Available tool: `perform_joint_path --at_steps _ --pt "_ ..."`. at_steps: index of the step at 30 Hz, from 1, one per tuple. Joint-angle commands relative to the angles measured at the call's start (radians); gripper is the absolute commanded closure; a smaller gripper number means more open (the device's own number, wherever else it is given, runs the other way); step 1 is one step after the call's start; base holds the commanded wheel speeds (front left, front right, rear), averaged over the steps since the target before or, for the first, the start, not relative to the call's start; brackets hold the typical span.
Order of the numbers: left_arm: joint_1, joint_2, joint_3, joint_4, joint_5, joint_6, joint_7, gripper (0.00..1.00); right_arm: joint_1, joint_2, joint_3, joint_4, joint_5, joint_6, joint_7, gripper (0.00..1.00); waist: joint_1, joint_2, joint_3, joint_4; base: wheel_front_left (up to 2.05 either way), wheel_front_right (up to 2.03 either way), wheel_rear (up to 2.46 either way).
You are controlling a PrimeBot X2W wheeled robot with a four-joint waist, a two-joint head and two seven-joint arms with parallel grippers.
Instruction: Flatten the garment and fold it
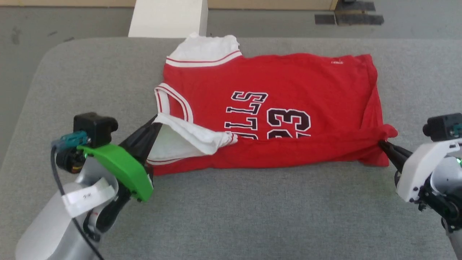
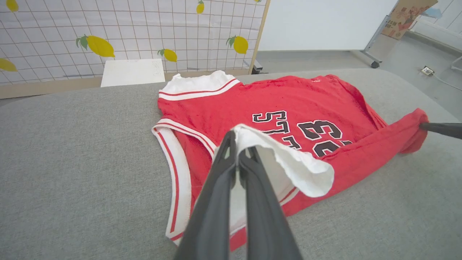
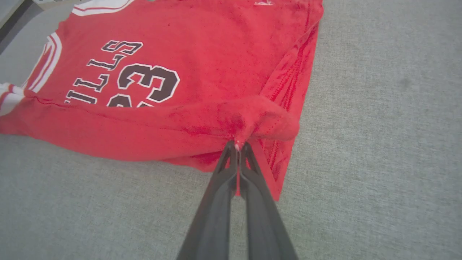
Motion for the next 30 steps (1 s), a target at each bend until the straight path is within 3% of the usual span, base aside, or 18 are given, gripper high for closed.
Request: perform_joint_path --at_steps 1,19,20,21,22,30 --pt "-0.04 -0.008 -0.004 0.025 0.023 -0.003 -0.003 1.0 -0.027 0.013 0.003 0.014 -0.017 -0.002 0.005 1.0 0.0 -0.0001 0.041 -0.009 0.0 0.0 0.0" --pt "-0.252 -0.101 -0.051 0.378 0.092 -0.019 -0.06 1.0 -0.166 0.069 0.027 0.153 -0.086 -0.002 -0.015 1.0 0.0 -0.0001 0.12 -0.019 0.0 0.0 0.0" --pt "-0.257 -0.107 -0.054 0.4 0.096 -0.013 -0.06 0.04 -0.168 0.072 0.025 0.161 -0.087 -0.002 -0.022 1.0 0.0 -0.0001 0.119 -0.019 0.0 0.0 0.0" --pt "-0.26 -0.117 -0.054 0.426 0.096 -0.005 -0.065 0.0 -0.171 0.077 0.019 0.17 -0.093 -0.002 -0.038 0.31 0.0 -0.0001 0.116 -0.02 0.0 0.0 0.0" --pt "-0.263 -0.125 -0.053 0.446 0.094 0.001 -0.069 0.0 -0.173 0.08 0.016 0.18 -0.1 -0.002 -0.046 0.0 0.0 -0.0001 0.111 -0.02 0.0 0.0 0.0" --pt "-0.246 -0.158 -0.082 0.505 0.135 0.023 -0.144 0.0 -0.157 0.091 0.024 0.188 -0.171 -0.002 -0.08 0.0 0.0 -0.0001 0.042 -0.017 0.0 0.0 0.0"
